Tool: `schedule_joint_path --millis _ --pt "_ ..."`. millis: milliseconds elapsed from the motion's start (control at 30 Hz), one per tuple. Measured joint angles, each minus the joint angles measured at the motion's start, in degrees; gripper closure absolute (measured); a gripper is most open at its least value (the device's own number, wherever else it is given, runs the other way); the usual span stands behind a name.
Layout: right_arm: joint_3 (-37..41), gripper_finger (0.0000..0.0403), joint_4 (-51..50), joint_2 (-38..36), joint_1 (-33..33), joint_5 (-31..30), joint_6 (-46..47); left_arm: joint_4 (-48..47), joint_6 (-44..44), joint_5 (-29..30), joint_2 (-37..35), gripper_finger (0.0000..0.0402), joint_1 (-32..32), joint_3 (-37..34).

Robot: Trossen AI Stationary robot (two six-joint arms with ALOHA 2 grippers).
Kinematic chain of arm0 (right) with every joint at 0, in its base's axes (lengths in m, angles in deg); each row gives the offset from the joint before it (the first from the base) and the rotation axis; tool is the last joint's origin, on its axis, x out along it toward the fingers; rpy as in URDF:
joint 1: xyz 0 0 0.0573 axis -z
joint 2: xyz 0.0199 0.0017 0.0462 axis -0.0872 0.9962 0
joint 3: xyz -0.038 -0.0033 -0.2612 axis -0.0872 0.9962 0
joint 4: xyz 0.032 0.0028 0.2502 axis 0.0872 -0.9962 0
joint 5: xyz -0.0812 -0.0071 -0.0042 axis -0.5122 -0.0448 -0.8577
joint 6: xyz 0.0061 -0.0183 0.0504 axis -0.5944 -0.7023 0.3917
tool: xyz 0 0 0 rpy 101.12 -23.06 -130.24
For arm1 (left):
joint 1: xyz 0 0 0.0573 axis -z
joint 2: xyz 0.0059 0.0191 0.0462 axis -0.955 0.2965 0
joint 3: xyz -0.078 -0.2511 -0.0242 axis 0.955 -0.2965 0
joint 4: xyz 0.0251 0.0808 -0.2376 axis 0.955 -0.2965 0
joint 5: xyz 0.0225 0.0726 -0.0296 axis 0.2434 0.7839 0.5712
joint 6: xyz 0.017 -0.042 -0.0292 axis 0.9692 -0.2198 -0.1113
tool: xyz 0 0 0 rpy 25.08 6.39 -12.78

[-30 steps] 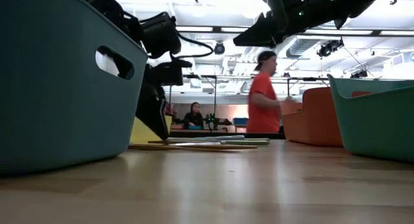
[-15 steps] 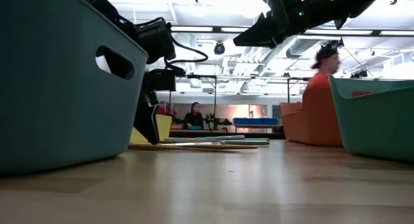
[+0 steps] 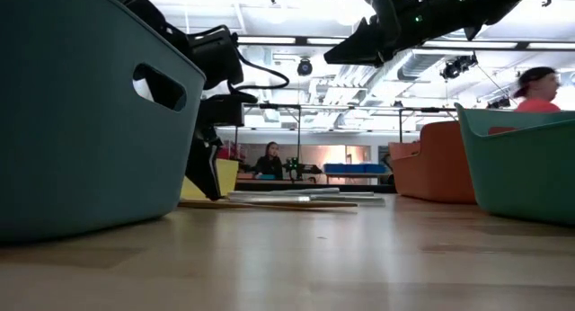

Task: Sort silverware by color (type)
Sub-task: Put the gold knife into the yellow bin

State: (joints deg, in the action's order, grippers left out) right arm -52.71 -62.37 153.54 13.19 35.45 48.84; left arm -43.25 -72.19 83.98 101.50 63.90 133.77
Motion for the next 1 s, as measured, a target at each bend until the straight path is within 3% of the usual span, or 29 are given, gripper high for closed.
schedule_joint_path --millis 267,767,1000 --pt "0.0 0.0345 0.03 0.0 0.0 0.0 -0.07 -1.42 0.69 0.97 -1.86 0.0398 -0.05 -0.28" --pt "0.0 0.0345 1.33 0.02 -0.73 1.5 -0.04 -1.69 -0.82 17.65 -11.52 0.0401 1.56 -0.61" --pt "-0.02 0.0345 3.23 0.02 -1.9 1.53 -0.19 -1.36 -4.4 21.05 -18.65 0.0401 4.01 -0.61"
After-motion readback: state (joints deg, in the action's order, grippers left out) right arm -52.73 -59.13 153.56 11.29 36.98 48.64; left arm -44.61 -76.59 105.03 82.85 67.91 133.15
